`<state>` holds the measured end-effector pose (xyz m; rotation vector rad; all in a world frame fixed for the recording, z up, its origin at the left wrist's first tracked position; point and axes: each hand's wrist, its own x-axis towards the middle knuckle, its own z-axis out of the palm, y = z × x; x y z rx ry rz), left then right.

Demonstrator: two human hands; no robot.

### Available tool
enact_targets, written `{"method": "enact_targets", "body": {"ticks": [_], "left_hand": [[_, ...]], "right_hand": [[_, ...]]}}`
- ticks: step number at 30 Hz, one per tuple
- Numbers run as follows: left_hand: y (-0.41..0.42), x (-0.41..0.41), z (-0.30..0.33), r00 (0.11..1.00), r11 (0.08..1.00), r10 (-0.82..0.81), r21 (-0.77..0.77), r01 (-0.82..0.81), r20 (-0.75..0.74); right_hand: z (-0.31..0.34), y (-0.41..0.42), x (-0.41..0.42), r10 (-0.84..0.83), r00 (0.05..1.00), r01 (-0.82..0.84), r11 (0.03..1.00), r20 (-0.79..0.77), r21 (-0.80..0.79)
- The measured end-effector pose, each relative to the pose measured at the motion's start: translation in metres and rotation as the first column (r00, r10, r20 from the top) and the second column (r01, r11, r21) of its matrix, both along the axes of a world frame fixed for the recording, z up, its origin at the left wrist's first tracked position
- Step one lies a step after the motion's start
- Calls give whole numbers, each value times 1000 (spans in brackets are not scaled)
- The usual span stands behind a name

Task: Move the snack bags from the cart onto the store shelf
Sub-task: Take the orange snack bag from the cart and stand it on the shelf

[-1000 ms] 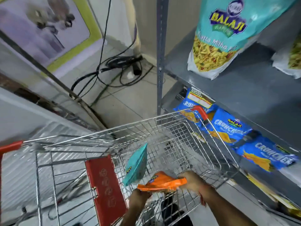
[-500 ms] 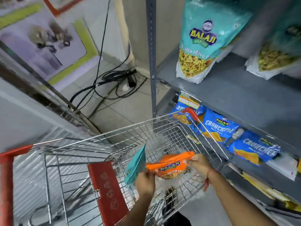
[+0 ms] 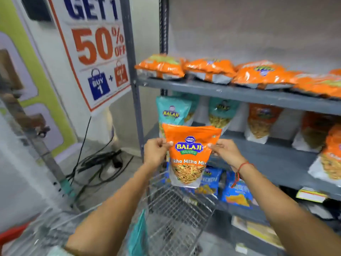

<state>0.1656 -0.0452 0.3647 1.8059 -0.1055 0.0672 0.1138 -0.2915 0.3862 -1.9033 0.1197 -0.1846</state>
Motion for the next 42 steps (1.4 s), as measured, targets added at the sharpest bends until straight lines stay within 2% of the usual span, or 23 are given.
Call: {"method": "enact_targets", "body": {"ticks": [6, 13, 17, 23, 28, 36, 42], "left_hand": [[-42, 9, 130, 984, 989, -132, -50, 139, 121], [-87, 4, 171, 965, 975, -195, -70, 210, 172], [-109, 9, 163, 959, 969, -224, -65, 238, 175], [-158, 22, 124, 955, 954, -285, -76, 291, 79], [-221, 34, 81, 962, 960, -274, -54, 274, 6], [-338, 66, 23, 952, 952, -305, -23, 304, -41], [-393, 91, -9, 955, 957, -287, 16, 289, -70]], "right_hand": [[117, -35, -25, -114, 976, 118, 993, 188, -7], [155, -72, -40, -182, 961, 190, 982, 210, -15], [148, -93, -44, -238, 952, 248, 969, 193, -25], [115, -137, -45, -319, 937, 325, 945, 145, -22], [77, -195, -37, -393, 914, 403, 910, 106, -101], [34, -291, -10, -478, 878, 478, 873, 22, -95], [5, -341, 17, -512, 858, 509, 857, -29, -81]]}}
